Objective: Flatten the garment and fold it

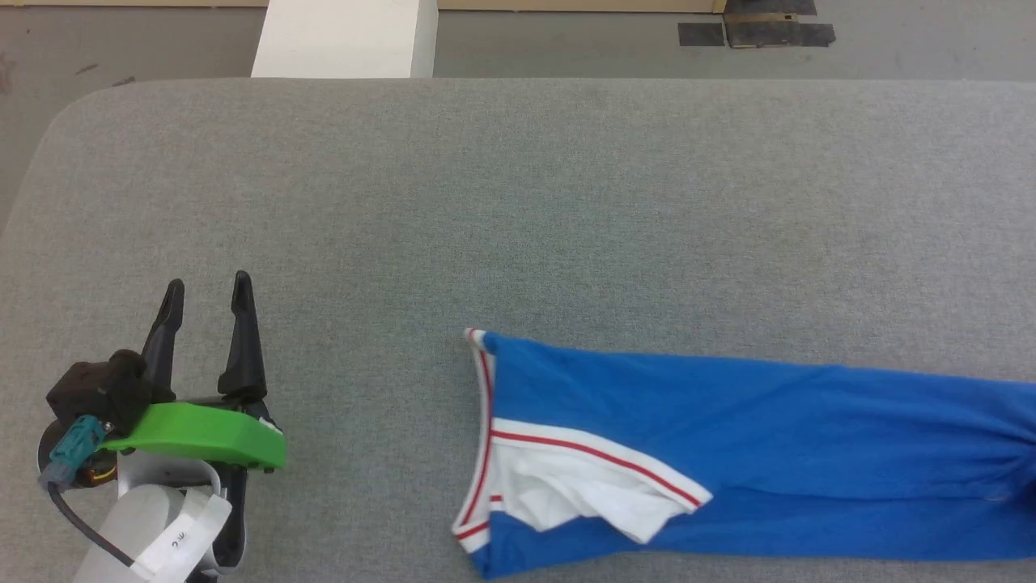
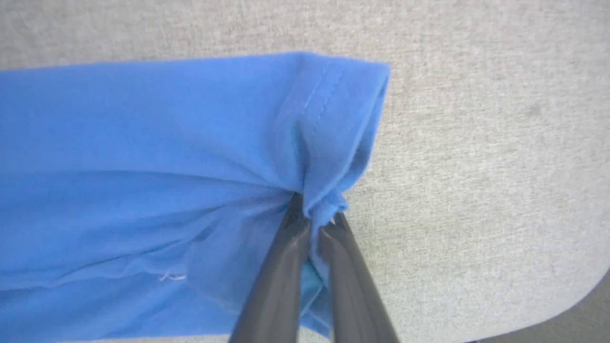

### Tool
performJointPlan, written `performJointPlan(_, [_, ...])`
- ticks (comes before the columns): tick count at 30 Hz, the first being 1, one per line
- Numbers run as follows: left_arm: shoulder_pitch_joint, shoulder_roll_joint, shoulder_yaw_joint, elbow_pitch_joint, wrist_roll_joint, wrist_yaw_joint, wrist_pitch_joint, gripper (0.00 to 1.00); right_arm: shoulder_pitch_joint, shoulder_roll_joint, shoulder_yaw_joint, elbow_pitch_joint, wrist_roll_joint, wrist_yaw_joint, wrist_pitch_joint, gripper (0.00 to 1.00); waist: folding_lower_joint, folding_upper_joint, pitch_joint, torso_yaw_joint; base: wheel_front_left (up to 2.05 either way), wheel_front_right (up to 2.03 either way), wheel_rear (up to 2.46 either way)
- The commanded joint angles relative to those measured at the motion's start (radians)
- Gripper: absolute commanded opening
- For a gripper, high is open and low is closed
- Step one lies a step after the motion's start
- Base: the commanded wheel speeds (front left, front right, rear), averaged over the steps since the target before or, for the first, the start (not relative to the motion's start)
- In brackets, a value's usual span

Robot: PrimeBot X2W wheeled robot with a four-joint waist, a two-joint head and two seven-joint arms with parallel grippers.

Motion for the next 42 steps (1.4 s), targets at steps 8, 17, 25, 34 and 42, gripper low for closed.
performJointPlan(8, [0.008,0.004,-0.008,0.009,0.003,0.002,-0.001,1.00,-0.013,0.051,-0.088,-0.045,-0.098,-0.002,0.059,0.00,-0.0001,0.0000,-0.010,-0.003,0.00,0.00,0.00])
performJointPlan(17, [0.025,0.015,-0.017,0.024,0.010,0.014,0.011,1.00,0.004,0.062,-0.046,-0.143,-0.120,-0.002,0.166,0.00,-0.0001,0.0000,-0.045,-0.014,0.00,0.00,0.00])
performJointPlan(25, [0.047,0.024,-0.021,0.030,0.010,0.029,0.029,1.00,0.019,0.037,0.083,-0.329,-0.075,-0.002,0.361,0.00,-0.0001,0.0000,-0.079,-0.028,0.00,0.00,0.00])
performJointPlan(34, [0.060,0.021,-0.026,0.027,0.000,0.035,0.034,1.00,-0.017,0.094,0.267,-0.511,0.047,-0.002,0.449,0.00,-0.0001,0.0000,-0.097,-0.027,0.00,0.00,0.00])
performJointPlan(42, [0.063,0.017,-0.032,0.016,-0.005,0.038,0.032,1.00,-0.115,0.203,0.461,-0.472,0.126,-0.002,0.372,0.00,-0.0001,0.0000,-0.097,-0.006,0.00,0.00,0.00])
